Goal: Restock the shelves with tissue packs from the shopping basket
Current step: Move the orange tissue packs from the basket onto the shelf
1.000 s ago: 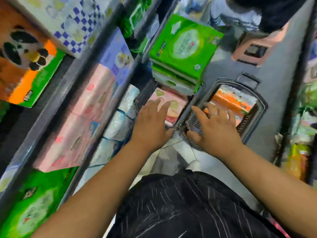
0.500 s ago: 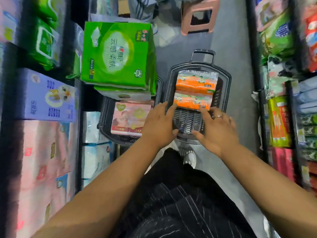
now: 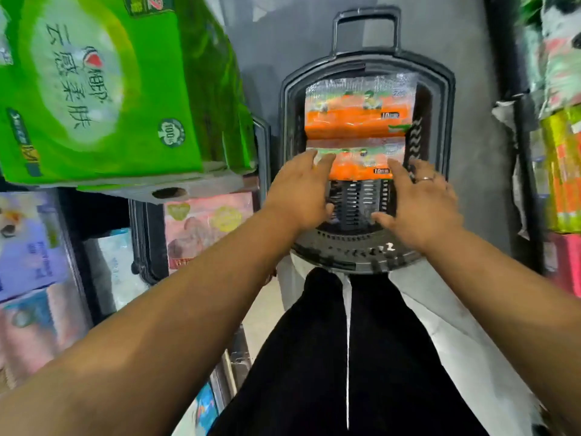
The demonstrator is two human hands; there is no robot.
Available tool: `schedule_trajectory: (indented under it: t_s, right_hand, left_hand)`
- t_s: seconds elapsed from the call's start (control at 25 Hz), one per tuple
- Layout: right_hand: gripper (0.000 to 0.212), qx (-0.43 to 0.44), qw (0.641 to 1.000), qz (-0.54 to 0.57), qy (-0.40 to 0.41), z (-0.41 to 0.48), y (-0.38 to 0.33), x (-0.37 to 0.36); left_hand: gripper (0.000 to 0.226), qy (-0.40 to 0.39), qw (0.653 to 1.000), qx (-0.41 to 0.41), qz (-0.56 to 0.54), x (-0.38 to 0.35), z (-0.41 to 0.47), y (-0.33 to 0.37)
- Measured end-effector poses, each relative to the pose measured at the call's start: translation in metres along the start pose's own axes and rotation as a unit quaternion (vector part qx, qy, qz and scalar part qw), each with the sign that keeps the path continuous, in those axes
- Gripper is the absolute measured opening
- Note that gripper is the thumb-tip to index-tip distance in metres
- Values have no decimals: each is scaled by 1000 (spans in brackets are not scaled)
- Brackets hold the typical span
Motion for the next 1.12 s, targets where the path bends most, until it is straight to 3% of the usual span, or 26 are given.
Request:
schedule_trajectory:
  t_s: [0.2, 0.36, 0.6, 0.8, 0.92, 1.12]
  right_hand:
    - [100, 30, 999, -21, -8, 95, 20, -61]
    - [104, 38, 998, -52, -3, 165, 47, -104]
    - [118, 8, 997, -73, 25, 229, 56, -135]
    - [91, 19, 992, -87, 87, 240, 57, -138]
    - [91, 50, 989, -95, 101, 221, 59, -138]
    - [96, 56, 991, -70, 98, 147, 54, -115]
  left_hand:
    - [93, -18, 1000, 22, 0, -64, 86, -15]
    - [100, -48, 994, 1, 99, -109, 156, -32]
    - [112, -4, 991, 67, 118, -157, 203, -58]
    - [87, 41, 983, 71, 165, -163, 214, -59]
    - [84, 64, 982, 69, 163, -159, 192, -50]
    - [93, 5, 988, 55, 146, -135, 131, -30]
Point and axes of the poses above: each hand's wrist, its own z-axis towards the middle knuckle, its own x-axis out of the back of the hand, y = z × x, the point moved 4 cm from there along z, towards the middle knuckle, and after that the axes turned 7 degrees about -y, right-handed, at the moved point
